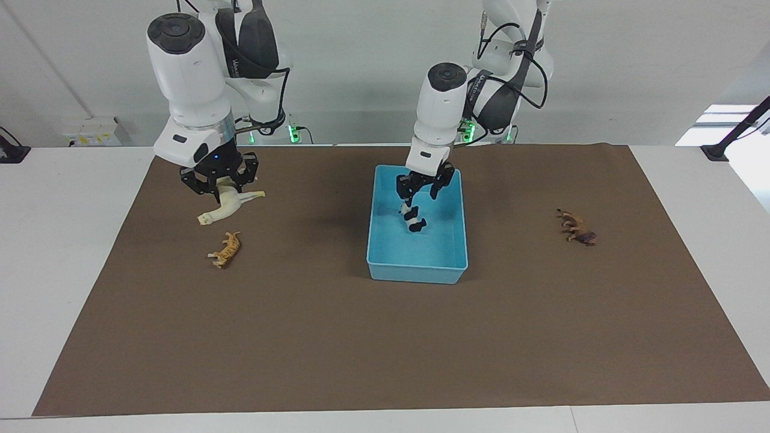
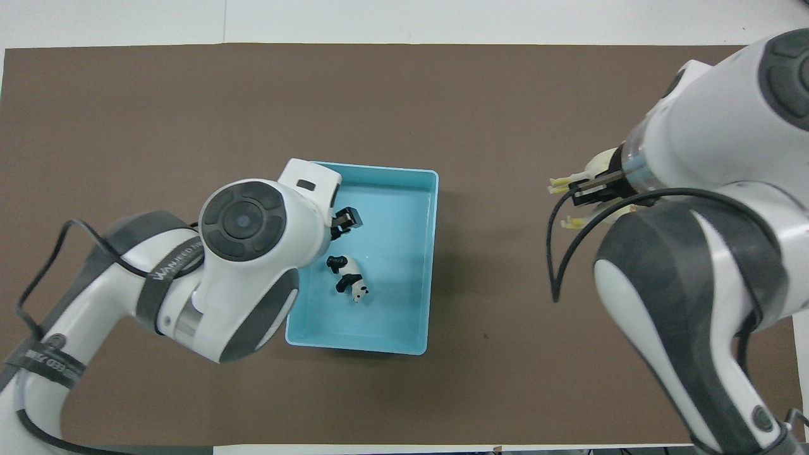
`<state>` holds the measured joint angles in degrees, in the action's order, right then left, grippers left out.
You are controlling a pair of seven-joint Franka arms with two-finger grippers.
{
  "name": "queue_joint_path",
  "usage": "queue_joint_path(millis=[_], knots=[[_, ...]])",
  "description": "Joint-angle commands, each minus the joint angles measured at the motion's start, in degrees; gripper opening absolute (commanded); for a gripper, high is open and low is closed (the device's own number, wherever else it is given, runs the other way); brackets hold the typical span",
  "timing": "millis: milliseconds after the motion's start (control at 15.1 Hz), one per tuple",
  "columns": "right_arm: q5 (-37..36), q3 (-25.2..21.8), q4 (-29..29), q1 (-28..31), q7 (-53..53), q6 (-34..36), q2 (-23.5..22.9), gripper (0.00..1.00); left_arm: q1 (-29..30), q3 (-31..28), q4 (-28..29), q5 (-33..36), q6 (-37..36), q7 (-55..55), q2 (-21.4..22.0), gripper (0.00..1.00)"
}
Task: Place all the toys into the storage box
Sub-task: 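Lower the llama into the box with the right gripper while the left gripper withdraws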
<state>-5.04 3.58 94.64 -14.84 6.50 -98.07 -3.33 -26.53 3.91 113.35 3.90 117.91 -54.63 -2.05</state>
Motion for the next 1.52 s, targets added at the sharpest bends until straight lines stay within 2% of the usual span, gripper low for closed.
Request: queue_joint_path(millis=[0,132,264,396,528,594,660,726,925,1123,1255,1453], knots=[[0.5,0.5,-1.6,-7.5,11.5,-3.2,-3.9,0.0,10.6,0.2,-0.2,2.2,-2.6,7.2,1.6,1.0],[0.5,0.5,-2.4,-11.7,19.0,-8.2,-7.8,0.0,17.6,0.2,-0.1,2.2,-1.9,17.4,1.4,1.0],[0.4,0.4,-2.9,-15.9,24.4,-13.1,-11.5,0.0,23.3,0.3,0.3,2.2,-0.3,23.0,1.3,1.0],[-0.2,0.4,-2.6,-19.7,28.8,-18.4,-15.3,0.0,28.7,0.3,1.9,2.2,5.6,31.0,0.9,1.0],[-1.4,0.1,-2.8,-23.7,33.3,-21.4,-20.4,0.0,32.2,0.2,2.1,2.2,8.6,34.5,-1.4,1.0],[-2.2,0.1,-1.9,-24.2,34.9,-24.1,-21.2,0.0,34.2,0.1,2.3,2.2,8.7,34.5,-1.9,1.0],[-2.5,0.1,-1.4,-24.2,35.4,-24.4,-21.2,0.14,37.2,0.2,3.4,2.2,9.5,33.8,-1.9,1.0],[-2.5,0.1,-1.5,-24.2,35.7,-24.0,-21.2,0.99,39.0,0.3,4.8,2.2,11.3,32.2,-1.8,1.0],[-2.4,0.1,-4.4,-24.1,41.7,-20.8,-21.3,1.0,40.6,0.2,9.3,2.2,17.2,22.8,-3.0,1.0],[-2.0,-0.1,-6.5,-22.3,41.4,-18.6,-20.3,1.0,41.5,0.2,11.9,2.2,20.7,14.5,-3.2,1.0],[-2.0,-0.2,-8.1,-20.1,41.0,-13.8,-17.9,1.0,41.7,0.3,13.5,2.2,22.4,10.5,-3.1,1.0],[-1.6,-0.2,-8.0,-12.1,39.3,-6.0,-11.9,1.0,41.7,0.2,18.2,2.2,26.5,10.9,-2.5,1.0]])
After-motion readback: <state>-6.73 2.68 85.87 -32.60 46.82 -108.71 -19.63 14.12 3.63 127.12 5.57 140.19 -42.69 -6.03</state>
